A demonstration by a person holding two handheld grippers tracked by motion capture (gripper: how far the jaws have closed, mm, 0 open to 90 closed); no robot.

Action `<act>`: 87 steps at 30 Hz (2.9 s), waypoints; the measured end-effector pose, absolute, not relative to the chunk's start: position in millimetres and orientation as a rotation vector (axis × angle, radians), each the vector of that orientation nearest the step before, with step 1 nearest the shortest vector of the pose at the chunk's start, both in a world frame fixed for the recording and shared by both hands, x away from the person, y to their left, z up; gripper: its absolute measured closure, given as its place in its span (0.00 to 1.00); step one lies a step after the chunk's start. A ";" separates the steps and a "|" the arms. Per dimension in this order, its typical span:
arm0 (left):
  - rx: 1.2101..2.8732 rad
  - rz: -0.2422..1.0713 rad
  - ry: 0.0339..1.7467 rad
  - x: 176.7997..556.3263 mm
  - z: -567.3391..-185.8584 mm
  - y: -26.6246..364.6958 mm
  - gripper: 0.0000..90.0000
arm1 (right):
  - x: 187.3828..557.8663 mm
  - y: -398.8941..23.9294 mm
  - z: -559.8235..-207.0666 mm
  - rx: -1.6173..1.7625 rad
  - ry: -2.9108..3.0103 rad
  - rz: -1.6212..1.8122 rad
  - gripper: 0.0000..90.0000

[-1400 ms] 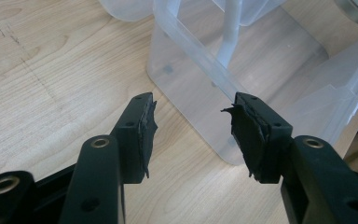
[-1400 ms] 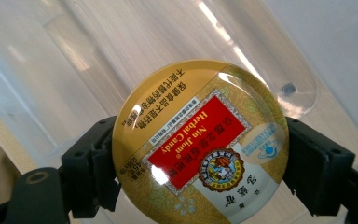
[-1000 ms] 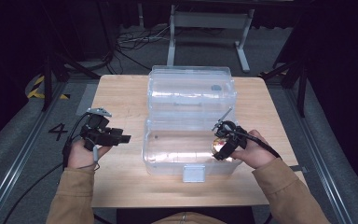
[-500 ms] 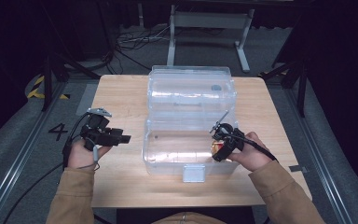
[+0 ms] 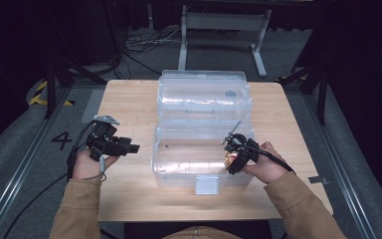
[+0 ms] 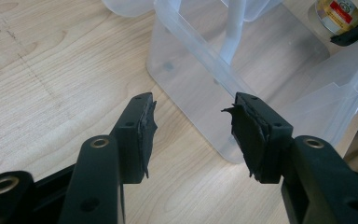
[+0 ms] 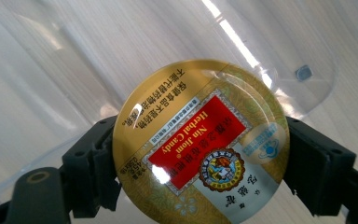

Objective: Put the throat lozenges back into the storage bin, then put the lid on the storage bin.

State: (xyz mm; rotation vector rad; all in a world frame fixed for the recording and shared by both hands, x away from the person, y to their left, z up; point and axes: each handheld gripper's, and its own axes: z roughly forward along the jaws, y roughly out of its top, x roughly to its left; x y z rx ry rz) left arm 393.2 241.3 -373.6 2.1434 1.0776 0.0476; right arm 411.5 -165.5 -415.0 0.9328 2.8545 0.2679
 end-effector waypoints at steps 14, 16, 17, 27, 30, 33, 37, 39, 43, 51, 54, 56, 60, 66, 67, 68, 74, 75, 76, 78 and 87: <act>2.139 0.046 1.079 393.6 -373.7 243.1 0.55 | 413.4 -166.4 -416.5 0.970 2.919 0.266 0.22; 2.140 0.046 1.079 393.5 -373.8 243.1 0.55 | 413.4 -166.4 -416.5 0.972 2.919 0.268 0.22; 2.140 0.045 1.079 393.5 -373.8 243.1 0.55 | 413.5 -166.4 -416.4 0.971 2.920 0.265 0.22; 2.143 0.044 1.081 394.1 -374.8 242.9 0.54 | 413.3 -165.9 -416.7 0.966 2.905 0.281 0.19; 2.140 0.044 1.084 394.0 -374.8 242.9 0.54 | 412.2 -165.0 -415.8 0.972 2.888 0.268 0.18; 2.139 0.043 1.084 393.7 -374.5 243.1 0.54 | 412.1 -164.8 -415.7 0.976 2.887 0.267 0.18; 2.138 0.043 1.083 393.6 -374.2 243.2 0.54 | 412.1 -164.8 -415.6 0.975 2.887 0.268 0.18; 2.138 0.044 1.083 393.6 -374.2 243.3 0.54 | 411.6 -164.8 -415.3 0.980 2.881 0.271 0.18; 2.136 0.046 1.082 393.7 -374.0 243.7 0.54 | 411.0 -165.4 -414.7 0.979 2.876 0.280 0.18; 2.130 0.038 1.072 395.4 -373.5 241.5 0.54 | 408.3 -172.0 -408.2 0.988 2.843 0.364 0.21; 2.130 0.034 1.062 396.9 -373.1 239.9 0.54 | 406.0 -176.4 -402.2 1.010 2.824 0.423 0.24; 2.129 0.030 1.056 397.7 -372.5 238.6 0.54 | 404.7 -180.9 -397.4 1.011 2.819 0.472 0.25; 2.129 0.022 1.042 399.1 -372.0 235.8 0.54 | 401.6 -187.4 -389.5 1.017 2.803 0.561 0.28; 2.136 0.020 1.023 399.5 -370.9 232.3 0.54 | 393.6 -193.1 -374.8 0.914 2.808 0.691 0.21; 2.136 0.020 1.023 399.5 -370.9 232.3 0.54 | 393.6 -193.1 -374.8 0.914 2.808 0.691 0.21; 2.130 0.018 1.016 399.8 -370.5 232.5 0.54 | 393.2 -193.6 -372.5 0.908 2.800 0.708 0.21; 2.127 0.014 0.999 399.3 -369.8 231.2 0.54 | 390.5 -196.1 -354.7 0.877 2.764 0.812 0.28; 2.124 0.015 0.991 398.2 -368.7 229.4 0.54 | 390.5 -196.3 -351.6 0.873 2.754 0.825 0.31; 2.126 0.011 0.985 397.4 -368.0 228.6 0.54 | 390.6 -196.7 -349.2 0.870 2.747 0.839 0.32; 2.128 0.013 0.975 396.6 -367.2 227.3 0.54 | 390.8 -197.3 -347.0 0.866 2.742 0.855 0.33; 2.158 0.015 0.875 385.8 -355.8 207.4 0.54 | 394.1 -202.3 -332.3 0.862 2.702 0.943 0.41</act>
